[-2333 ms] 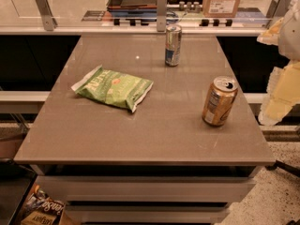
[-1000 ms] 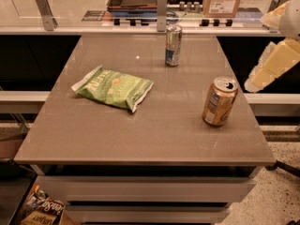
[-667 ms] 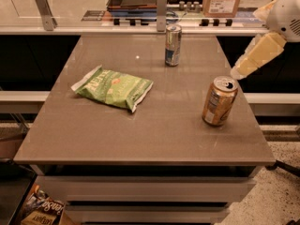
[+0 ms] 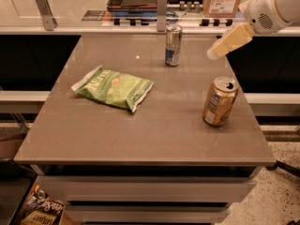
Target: Pick redbull can
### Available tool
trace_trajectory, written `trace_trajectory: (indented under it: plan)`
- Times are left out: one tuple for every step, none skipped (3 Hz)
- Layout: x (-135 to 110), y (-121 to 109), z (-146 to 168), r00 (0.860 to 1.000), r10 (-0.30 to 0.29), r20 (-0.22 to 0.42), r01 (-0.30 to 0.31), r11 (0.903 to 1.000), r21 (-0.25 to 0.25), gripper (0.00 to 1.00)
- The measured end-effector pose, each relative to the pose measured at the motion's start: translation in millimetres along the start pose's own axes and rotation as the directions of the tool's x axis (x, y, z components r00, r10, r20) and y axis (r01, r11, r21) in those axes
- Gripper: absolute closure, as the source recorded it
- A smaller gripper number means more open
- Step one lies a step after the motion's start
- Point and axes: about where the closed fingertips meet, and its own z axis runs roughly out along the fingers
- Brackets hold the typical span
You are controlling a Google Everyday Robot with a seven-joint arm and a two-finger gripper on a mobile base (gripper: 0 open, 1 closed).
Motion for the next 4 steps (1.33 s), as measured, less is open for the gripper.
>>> trace_trajectory:
  plan:
    - [-11.6, -11.3, 38.2, 0.997, 0.059, 0.05, -0.058, 0.9982, -0.016, 0.0]
    - [-17.4, -9.0, 73.2, 0.984, 0.139, 0.115, -0.134, 0.9898, -0.049, 0.0]
    - [-17.4, -8.9, 73.4, 0.984, 0.139, 0.115, -0.134, 0.9898, -0.049, 0.0]
    - [-14.2, -7.4, 98.8, 0.975, 0.166, 0.147, -0.157, 0.9849, -0.074, 0.0]
